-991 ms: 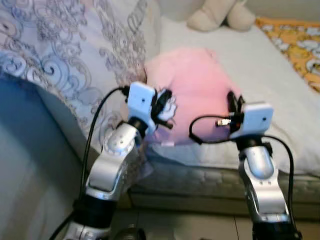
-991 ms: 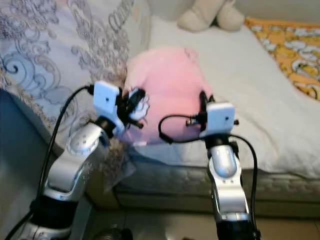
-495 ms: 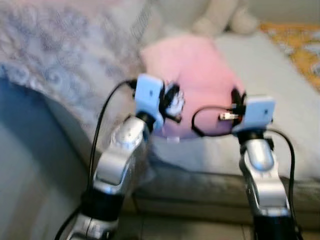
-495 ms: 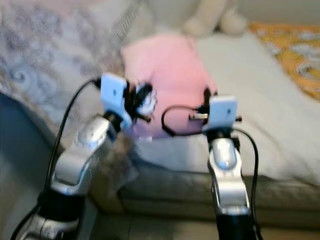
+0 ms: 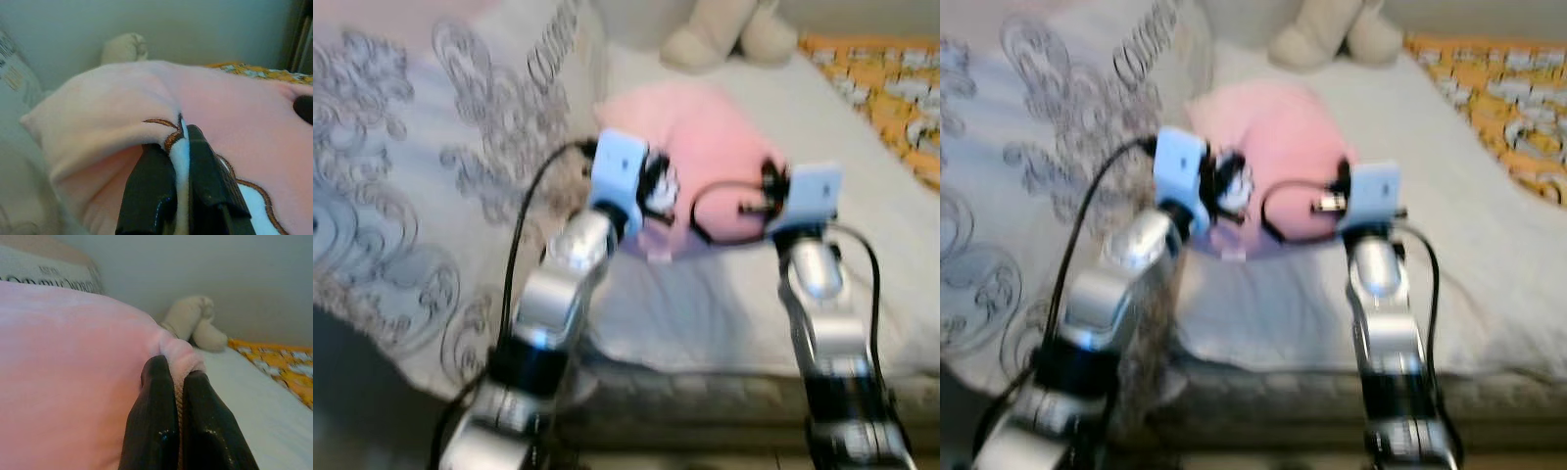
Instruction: Clean up the room
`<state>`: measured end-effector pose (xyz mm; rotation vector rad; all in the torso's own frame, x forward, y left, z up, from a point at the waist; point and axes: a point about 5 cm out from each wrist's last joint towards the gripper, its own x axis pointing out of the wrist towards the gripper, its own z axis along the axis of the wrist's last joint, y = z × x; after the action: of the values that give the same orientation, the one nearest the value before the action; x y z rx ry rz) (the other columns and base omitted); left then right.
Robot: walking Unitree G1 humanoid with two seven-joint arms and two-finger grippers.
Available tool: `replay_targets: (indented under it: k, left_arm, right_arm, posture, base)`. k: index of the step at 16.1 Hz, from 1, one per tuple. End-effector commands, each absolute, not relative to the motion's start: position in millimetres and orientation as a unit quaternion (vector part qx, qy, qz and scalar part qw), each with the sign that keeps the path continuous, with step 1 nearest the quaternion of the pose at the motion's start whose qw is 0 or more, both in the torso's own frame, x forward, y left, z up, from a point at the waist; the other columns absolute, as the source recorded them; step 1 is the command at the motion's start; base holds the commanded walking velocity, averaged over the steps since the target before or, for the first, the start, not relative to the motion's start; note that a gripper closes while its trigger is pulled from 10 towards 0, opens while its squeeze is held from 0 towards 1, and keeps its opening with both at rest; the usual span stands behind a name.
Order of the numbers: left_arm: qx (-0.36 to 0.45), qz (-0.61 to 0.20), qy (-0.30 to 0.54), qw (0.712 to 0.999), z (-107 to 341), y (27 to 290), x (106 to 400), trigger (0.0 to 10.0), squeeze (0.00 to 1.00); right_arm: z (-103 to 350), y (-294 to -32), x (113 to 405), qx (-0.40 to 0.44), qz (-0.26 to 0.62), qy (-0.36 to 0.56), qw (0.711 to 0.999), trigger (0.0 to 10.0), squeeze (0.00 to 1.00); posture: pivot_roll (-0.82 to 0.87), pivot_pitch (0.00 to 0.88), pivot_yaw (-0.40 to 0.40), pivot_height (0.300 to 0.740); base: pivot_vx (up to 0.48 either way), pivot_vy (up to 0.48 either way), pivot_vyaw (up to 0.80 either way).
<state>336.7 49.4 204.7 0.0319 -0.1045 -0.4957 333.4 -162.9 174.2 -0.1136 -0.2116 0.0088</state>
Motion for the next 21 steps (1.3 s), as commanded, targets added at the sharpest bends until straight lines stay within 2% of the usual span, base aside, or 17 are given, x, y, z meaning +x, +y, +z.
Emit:
replay_targets:
  k: [1,5,7,9,12,13,14,15,21]
  left_arm:
    - [0.019,-0.237,-0.028,0.971,194.7,57.4,346.4,10.0,0.00]
    - [0.037,-0.243,0.020,0.969,174.4,58.3,371.6,10.0,0.00]
    - [0.067,-0.192,0.051,0.978,152.6,73.1,381.9,10.0,0.00]
    - [0.071,-0.161,0.074,0.982,135.9,79.3,383.9,10.0,0.00]
    - [0.050,-0.155,0.109,0.981,112.5,73.2,374.9,10.0,0.00]
    - [0.043,-0.174,0.122,0.976,100.0,66.0,367.4,10.0,0.00]
    - [0.041,-0.179,0.122,0.975,97.6,64.4,365.8,10.0,0.00]
    - [0.047,-0.185,0.122,0.974,94.3,63.0,363.7,10.0,1.00]
    - [0.082,-0.211,0.082,0.970,115.6,65.4,375.0,10.0,1.00]
  right_arm:
    - [171.3,-158.1,339.2,-0.053,0.016,-0.099,0.994,10.0,0.00]
    - [159.8,-142.1,357.6,-0.058,0.053,-0.067,0.995,10.0,0.00]
    - [130.0,-147.2,367.9,-0.050,0.058,0.003,0.997,10.0,0.00]
    - [114.5,-150.4,370.8,-0.063,0.069,0.042,0.995,10.0,0.00]
    - [104.3,-154.5,369.3,-0.095,0.085,0.068,0.989,10.0,0.00]
    - [99.8,-159.7,368.1,-0.094,0.074,0.075,0.990,10.0,0.75]
    - [98.7,-160.6,367.8,-0.089,0.072,0.076,0.990,10.0,0.75]
    - [94.7,-162.6,365.9,-0.078,0.063,0.081,0.992,10.0,1.00]
    - [87.6,-154.1,361.1,-0.030,0.044,0.074,0.996,10.0,1.00]
  posture:
    - [-0.01,0.000,0.029,0.740]
    - [-0.01,0.000,0.067,0.740]
    - [-0.02,0.057,0.081,0.740]
    - [-0.03,0.110,0.072,0.740]
    - [-0.05,0.152,0.065,0.740]
    - [-0.06,0.167,0.064,0.740]
    - [-0.06,0.167,0.064,0.740]
    - [-0.06,0.171,0.065,0.740]
    - [-0.07,0.159,0.067,0.740]
  base:
    - [0.000,0.000,0.00]
    - [0.000,0.000,0.00]
    - [0.000,0.000,0.00]
    - [0.000,0.000,0.00]
    - [0.000,0.000,0.00]
    - [0.000,0.000,0.00]
    - [0.000,0.000,0.00]
    - [0.000,0.000,0.00]
    - [0.000,0.000,0.00]
